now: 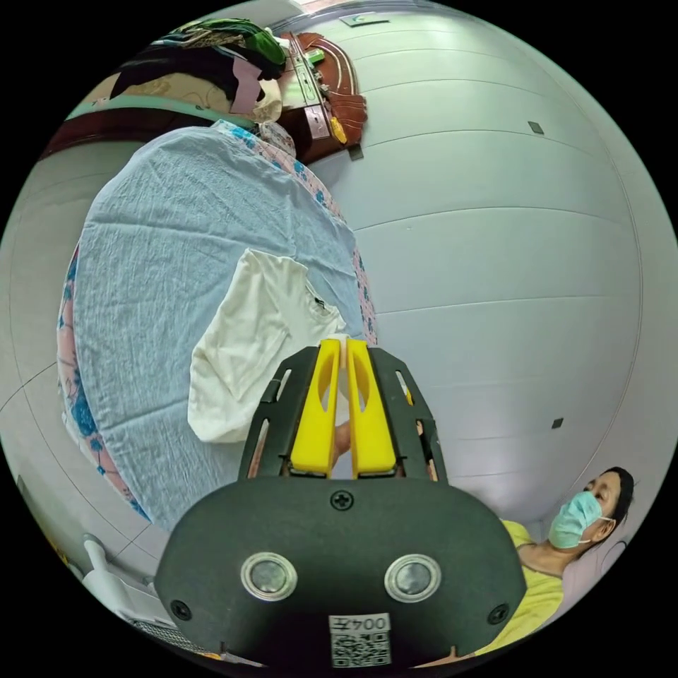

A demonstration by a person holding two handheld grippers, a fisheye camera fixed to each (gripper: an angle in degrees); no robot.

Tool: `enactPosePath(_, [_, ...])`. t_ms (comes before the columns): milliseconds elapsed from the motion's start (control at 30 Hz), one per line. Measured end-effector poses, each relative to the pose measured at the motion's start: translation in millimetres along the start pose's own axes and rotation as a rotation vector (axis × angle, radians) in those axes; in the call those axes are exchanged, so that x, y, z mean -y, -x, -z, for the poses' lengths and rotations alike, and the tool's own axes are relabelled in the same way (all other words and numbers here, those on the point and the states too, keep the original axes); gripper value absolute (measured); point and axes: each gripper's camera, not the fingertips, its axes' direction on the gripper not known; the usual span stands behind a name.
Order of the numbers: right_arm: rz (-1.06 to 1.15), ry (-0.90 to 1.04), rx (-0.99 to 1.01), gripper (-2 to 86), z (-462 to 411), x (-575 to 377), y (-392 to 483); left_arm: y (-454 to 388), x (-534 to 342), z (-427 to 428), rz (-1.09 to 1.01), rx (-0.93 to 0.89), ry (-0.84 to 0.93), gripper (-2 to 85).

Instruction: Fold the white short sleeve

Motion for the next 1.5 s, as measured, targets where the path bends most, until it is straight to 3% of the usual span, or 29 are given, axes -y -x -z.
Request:
enactPosePath(367, [-0.121,0.025,-0.142,0.0,-119.1,137.2,-104.9,102.2,168.8,-74.2,0.129,0.012,0.028,1.7])
enactPosePath(733, [-0.306,0.020,-0.213,2.8,-206.3,198.0,-234.8,219.0,240.4,-112.8,0.296,-0.023,-0.020,2.5])
enactPosePath(1000, [-0.422,-0.139,-0.107,9.8,-223.7,197.8,-290.2,277.1,239.9,-117.6,0.451,-0.339,-0.156,7.5])
enactPosePath(1133, [-0.330,-0.192,-0.066,8.3,-220.5,189.0,-287.9,291.8,239.0,-126.4,0.524,-0.497,-0.210,15.2])
enactPosePath(1233, [-0.156,-0.129,-0.129,6.5,-232.0,167.3,-263.5,294.3,237.1,-138.2,0.540,-0.534,-0.226,17.7])
enactPosePath(1300, [-0.036,-0.045,-0.214,5.9,-248.3,144.2,-247.1,293.2,233.6,-147.6,0.549,-0.492,-0.216,17.6])
enactPosePath(1500, [0.262,0.338,-0.599,7.3,-359.0,17.4,-230.3,234.7,252.9,-175.6,0.298,-0.135,-0.023,15.8])
